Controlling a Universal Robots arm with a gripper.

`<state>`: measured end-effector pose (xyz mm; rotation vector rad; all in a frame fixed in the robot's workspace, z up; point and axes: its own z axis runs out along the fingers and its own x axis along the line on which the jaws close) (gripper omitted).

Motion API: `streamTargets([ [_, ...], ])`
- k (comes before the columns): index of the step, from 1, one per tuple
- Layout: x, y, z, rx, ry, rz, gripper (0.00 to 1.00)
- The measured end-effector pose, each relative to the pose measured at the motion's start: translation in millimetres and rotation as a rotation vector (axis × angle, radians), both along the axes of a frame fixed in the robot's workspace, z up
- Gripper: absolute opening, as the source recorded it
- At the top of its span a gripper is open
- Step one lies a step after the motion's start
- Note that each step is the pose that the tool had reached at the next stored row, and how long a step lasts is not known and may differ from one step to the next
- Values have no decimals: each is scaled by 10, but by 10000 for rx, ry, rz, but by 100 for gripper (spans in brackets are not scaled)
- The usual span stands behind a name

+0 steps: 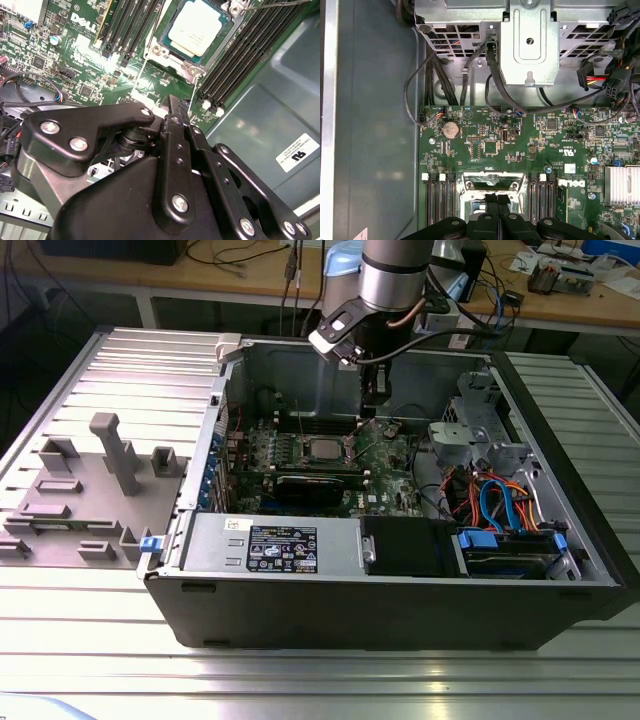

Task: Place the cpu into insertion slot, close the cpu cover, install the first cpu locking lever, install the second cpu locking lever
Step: 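Close the cpu cover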

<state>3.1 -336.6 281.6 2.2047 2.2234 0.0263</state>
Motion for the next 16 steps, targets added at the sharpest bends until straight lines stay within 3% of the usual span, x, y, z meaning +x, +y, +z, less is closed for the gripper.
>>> streamTargets([
  [7, 26, 0, 0, 0, 1, 0, 11],
  [16, 256, 0, -48, 0, 2, 1, 11],
])
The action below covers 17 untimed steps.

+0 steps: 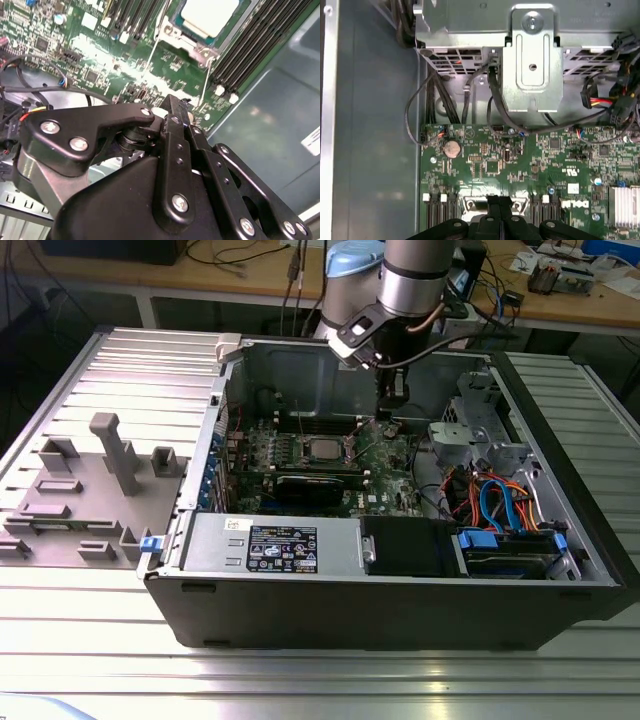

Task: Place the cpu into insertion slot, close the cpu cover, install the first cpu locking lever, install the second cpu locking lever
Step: 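Close the cpu cover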

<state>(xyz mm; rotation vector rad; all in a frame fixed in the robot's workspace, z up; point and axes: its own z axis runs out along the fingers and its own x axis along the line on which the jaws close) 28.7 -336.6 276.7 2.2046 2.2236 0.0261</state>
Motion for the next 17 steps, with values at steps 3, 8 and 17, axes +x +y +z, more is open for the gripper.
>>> streamTargets([
  [3, 78, 0, -42, 0, 0, 5, 11],
  [8, 131, 0, -173, 0, 0, 120, 11],
  [17, 91, 0, -254, 24, 4, 219, 11],
])
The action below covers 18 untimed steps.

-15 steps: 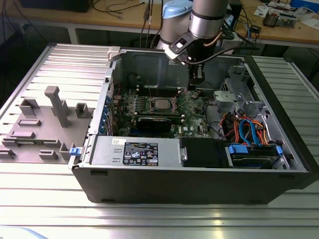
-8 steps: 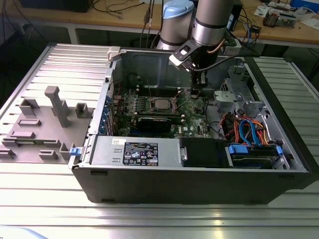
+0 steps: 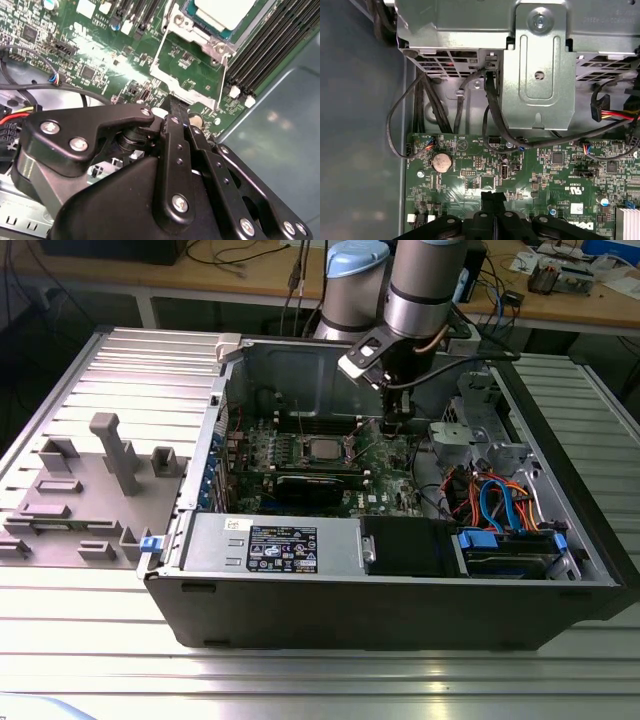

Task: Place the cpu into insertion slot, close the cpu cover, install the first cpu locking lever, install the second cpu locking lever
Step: 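Close the cpu cover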

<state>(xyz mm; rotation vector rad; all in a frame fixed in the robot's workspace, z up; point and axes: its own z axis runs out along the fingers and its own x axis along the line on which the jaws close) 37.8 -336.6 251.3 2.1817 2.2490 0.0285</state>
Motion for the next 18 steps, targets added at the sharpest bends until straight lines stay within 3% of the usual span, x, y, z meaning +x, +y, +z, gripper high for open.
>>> streamTargets([
  [18, -54, 0, 0, 3, 4, 5, 11],
])
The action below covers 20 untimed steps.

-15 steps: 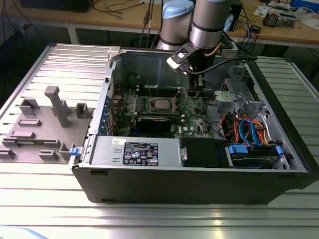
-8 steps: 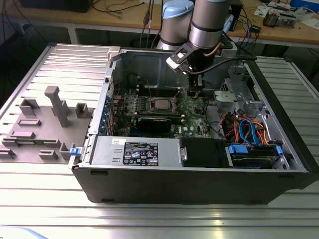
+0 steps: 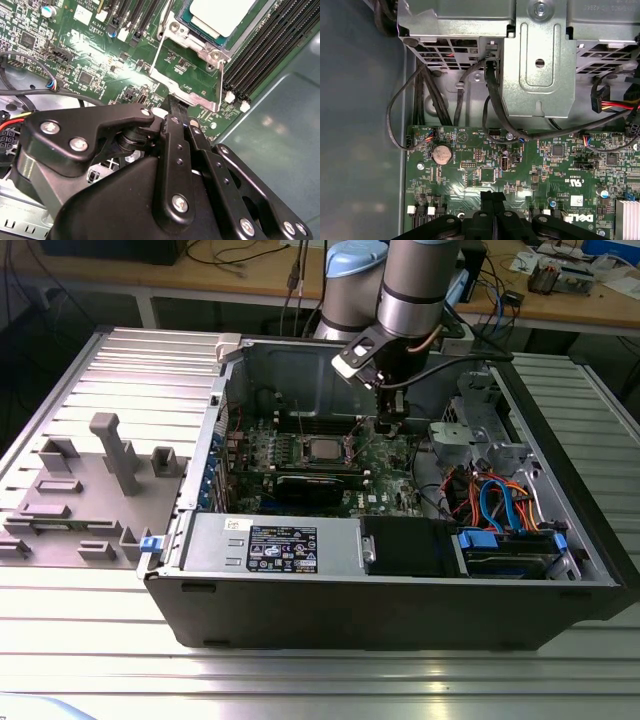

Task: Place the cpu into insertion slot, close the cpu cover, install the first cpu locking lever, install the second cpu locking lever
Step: 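Close the cpu cover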

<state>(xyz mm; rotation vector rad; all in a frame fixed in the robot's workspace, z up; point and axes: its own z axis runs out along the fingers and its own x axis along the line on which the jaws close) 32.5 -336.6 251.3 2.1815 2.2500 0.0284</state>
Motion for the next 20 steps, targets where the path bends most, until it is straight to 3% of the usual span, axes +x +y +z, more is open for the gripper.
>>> streamTargets([
  [20, -69, 0, 0, -1, 0, 1, 11],
])
